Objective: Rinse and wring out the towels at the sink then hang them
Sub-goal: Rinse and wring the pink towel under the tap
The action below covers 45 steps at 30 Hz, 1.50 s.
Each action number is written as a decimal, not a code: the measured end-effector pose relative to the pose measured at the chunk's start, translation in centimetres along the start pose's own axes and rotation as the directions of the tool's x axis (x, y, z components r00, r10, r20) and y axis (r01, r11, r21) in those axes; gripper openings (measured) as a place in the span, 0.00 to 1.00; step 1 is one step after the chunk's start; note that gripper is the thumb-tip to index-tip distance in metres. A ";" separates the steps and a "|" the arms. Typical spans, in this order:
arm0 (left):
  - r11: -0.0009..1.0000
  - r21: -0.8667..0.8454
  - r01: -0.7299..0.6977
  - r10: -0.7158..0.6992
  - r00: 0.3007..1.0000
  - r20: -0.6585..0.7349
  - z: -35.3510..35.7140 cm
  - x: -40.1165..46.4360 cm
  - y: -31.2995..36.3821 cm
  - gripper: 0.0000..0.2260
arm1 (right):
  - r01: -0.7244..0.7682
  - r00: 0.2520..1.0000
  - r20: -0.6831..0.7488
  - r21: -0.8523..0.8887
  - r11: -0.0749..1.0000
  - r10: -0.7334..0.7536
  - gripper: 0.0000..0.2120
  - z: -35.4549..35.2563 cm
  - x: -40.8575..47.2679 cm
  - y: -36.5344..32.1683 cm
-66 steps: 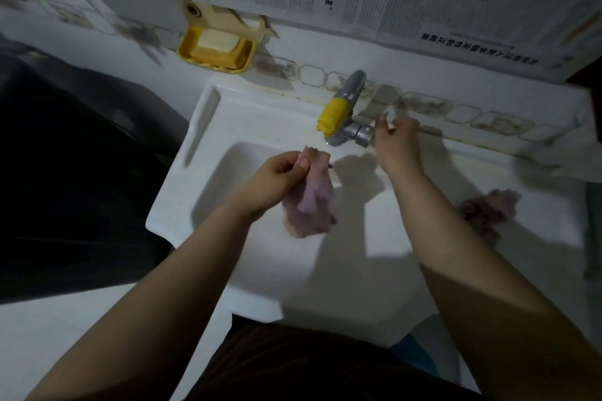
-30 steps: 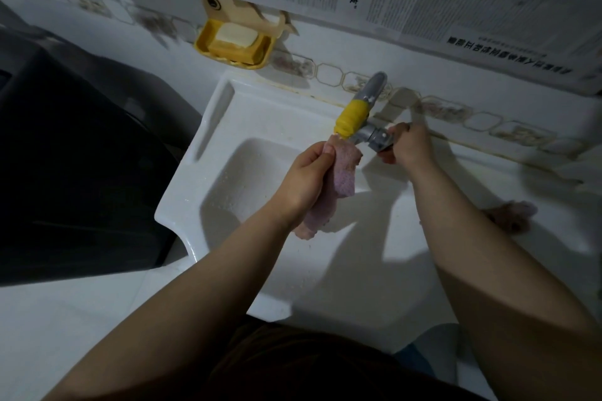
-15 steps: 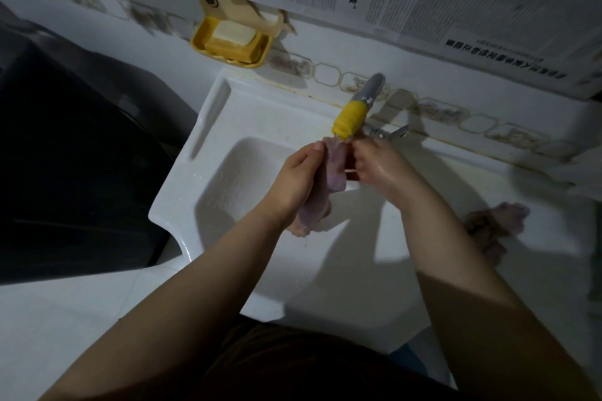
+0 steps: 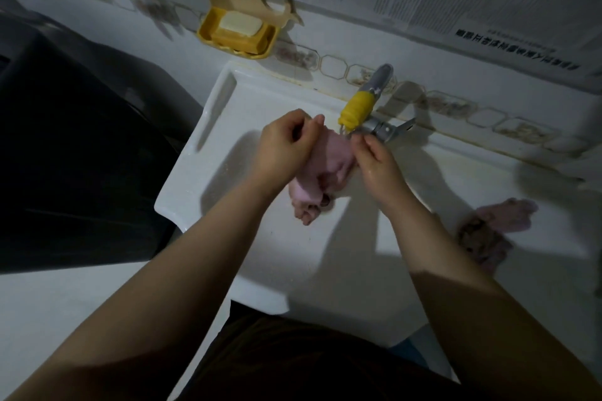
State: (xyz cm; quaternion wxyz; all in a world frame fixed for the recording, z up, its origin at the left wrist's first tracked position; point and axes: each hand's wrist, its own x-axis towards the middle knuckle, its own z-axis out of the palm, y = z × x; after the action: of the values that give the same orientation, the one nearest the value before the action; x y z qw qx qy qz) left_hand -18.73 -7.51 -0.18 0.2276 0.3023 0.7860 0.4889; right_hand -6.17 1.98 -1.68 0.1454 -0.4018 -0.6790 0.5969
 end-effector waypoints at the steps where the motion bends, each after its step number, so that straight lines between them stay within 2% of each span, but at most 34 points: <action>1: 0.999 -0.029 0.020 -0.021 1.000 -0.003 0.1 0.4 0.4 0.16 | -0.057 0.998 0.011 0.048 0.997 0.056 0.14 0.3 0.0 0.2; 4: 0.960 -0.221 0.171 -0.177 0.984 -0.007 0.5 1.4 1.1 0.16 | -0.217 0.963 0.170 0.039 0.975 0.207 0.17 0.5 0.1 1.0; 5: 0.931 -0.275 0.241 -0.256 0.966 -0.020 0.7 1.7 1.1 0.15 | -0.238 0.957 0.183 0.050 0.970 0.226 0.18 0.5 0.0 1.1; 7: 0.865 -0.307 0.398 -0.420 0.907 -0.008 1.5 2.1 0.5 0.17 | -0.206 0.977 0.079 0.106 0.973 0.198 0.20 1.3 -0.1 0.7; 9: 0.796 -0.325 0.510 -0.512 0.855 0.088 3.0 1.1 0.6 0.17 | -0.136 0.987 -0.080 0.020 0.990 0.137 0.20 2.6 0.0 -0.6; 11: 0.736 -0.392 0.552 -0.513 0.832 0.210 4.9 -0.6 1.5 0.14 | -0.107 0.965 -0.248 -0.071 0.992 0.086 0.18 3.2 1.2 -1.3; 14: 0.696 -0.438 0.569 -0.543 0.816 0.198 6.5 -1.7 2.5 0.16 | -0.161 0.923 -0.356 -0.012 0.987 0.146 0.19 2.9 2.4 -1.7; 16: 0.753 -0.367 0.546 -0.533 0.833 0.145 6.1 -0.8 1.5 0.15 | -0.126 0.937 -0.336 -0.072 0.989 0.095 0.19 3.8 1.6 -1.4; 18: 0.851 -0.081 0.519 -0.505 0.851 0.148 5.4 -0.3 1.6 0.14 | -0.090 0.952 -0.302 -0.121 0.989 0.050 0.19 4.3 1.1 -1.3; 19: 0.838 -0.095 0.538 -0.521 0.839 0.157 5.5 -0.3 1.7 0.13 | -0.106 0.949 -0.311 -0.135 0.985 0.059 0.19 4.0 1.5 -1.2; 20: 0.775 -0.257 0.577 -0.556 0.816 0.155 5.7 -0.6 2.0 0.13 | -0.129 0.945 -0.319 -0.141 0.982 0.078 0.19 3.4 1.9 -1.4; 21: 0.729 -0.331 0.599 -0.577 0.798 0.171 5.9 -0.5 2.3 0.14 | -0.146 0.940 -0.328 -0.136 0.980 0.095 0.18 2.9 2.3 -1.4; 22: 0.694 -0.346 0.632 -0.607 0.771 0.193 5.8 -0.4 2.4 0.15 | -0.144 0.938 -0.335 -0.130 0.981 0.093 0.18 2.7 2.2 -1.7; 25: 0.765 -0.248 0.595 -0.565 0.804 0.186 4.8 0.4 2.3 0.14 | -0.024 0.968 -0.247 -0.245 0.969 -0.038 0.20 3.9 0.8 -2.1; 26: 0.753 -0.287 0.592 -0.559 0.806 0.196 4.7 0.3 2.5 0.13 | -0.005 0.972 -0.227 -0.289 0.957 -0.063 0.19 4.0 0.7 -2.0; 27: 0.697 -0.381 0.607 -0.573 0.792 0.212 4.6 0.0 2.9 0.14 | -0.022 0.968 -0.245 -0.319 0.947 -0.061 0.18 3.6 1.2 -1.8; 29: 0.661 -0.388 0.642 -0.577 0.766 0.283 4.8 -0.3 2.8 0.18 | -0.052 0.952 -0.302 -0.314 0.948 -0.048 0.14 2.5 1.9 -1.8; 30: 0.699 -0.338 0.630 -0.552 0.776 0.306 4.8 -0.6 2.8 0.17 | -0.035 0.946 -0.317 -0.321 0.947 -0.072 0.14 2.4 1.9 -1.8; 33: 0.690 -0.353 0.632 -0.530 0.773 0.348 4.6 -0.5 2.0 0.16 | 0.044 0.968 -0.200 -0.450 0.892 -0.149 0.19 3.2 0.7 -1.5; 35: 0.652 -0.369 0.663 -0.524 0.745 0.413 3.9 -0.8 1.9 0.17 | -0.017 0.968 -0.226 -0.487 0.873 -0.107 0.18 2.4 1.3 -1.4; 36: 0.658 -0.366 0.658 -0.473 0.740 0.478 3.9 -0.8 1.5 0.19 | -0.078 0.967 -0.252 -0.435 0.897 -0.038 0.16 1.5 2.0 -1.5; 37: 0.710 -0.325 0.625 -0.426 0.748 0.508 3.6 -0.8 1.3 0.20 | -0.120 0.969 -0.245 -0.337 0.934 0.036 0.15 0.6 2.5 -1.5; 38: 0.752 -0.308 0.582 -0.397 0.774 0.493 3.3 -0.6 1.0 0.19 | -0.148 0.973 -0.209 -0.245 0.958 0.097 0.15 -0.1 2.7 -1.5; 39: 0.768 -0.307 0.562 -0.386 0.789 0.477 2.8 -0.3 0.6 0.17 | -0.191 0.976 -0.142 -0.195 0.962 0.165 0.16 -0.6 2.6 -1.5; 42: 0.821 -0.295 0.489 -0.342 0.835 0.431 0.7 0.5 -0.7 0.10 | -0.247 0.941 0.155 -0.297 0.922 0.302 0.22 -1.4 1.6 -1.0; 44: 0.866 -0.240 0.438 -0.302 0.841 0.448 -0.4 0.9 -1.2 0.05 | -0.193 0.904 0.303 -0.343 0.919 0.303 0.18 -2.0 1.3 -0.5; 45: 0.877 -0.227 0.422 -0.285 0.840 0.462 -0.9 1.1 -1.4 0.04 | -0.169 0.905 0.318 -0.337 0.926 0.281 0.14 -2.4 1.4 -0.2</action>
State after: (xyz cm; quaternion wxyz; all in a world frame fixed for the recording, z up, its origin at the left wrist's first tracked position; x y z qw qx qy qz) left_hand -20.45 -7.79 -1.18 0.5227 0.2057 0.6718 0.4829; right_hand -5.55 4.65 -1.32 -0.1153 -0.3794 -0.7254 0.5626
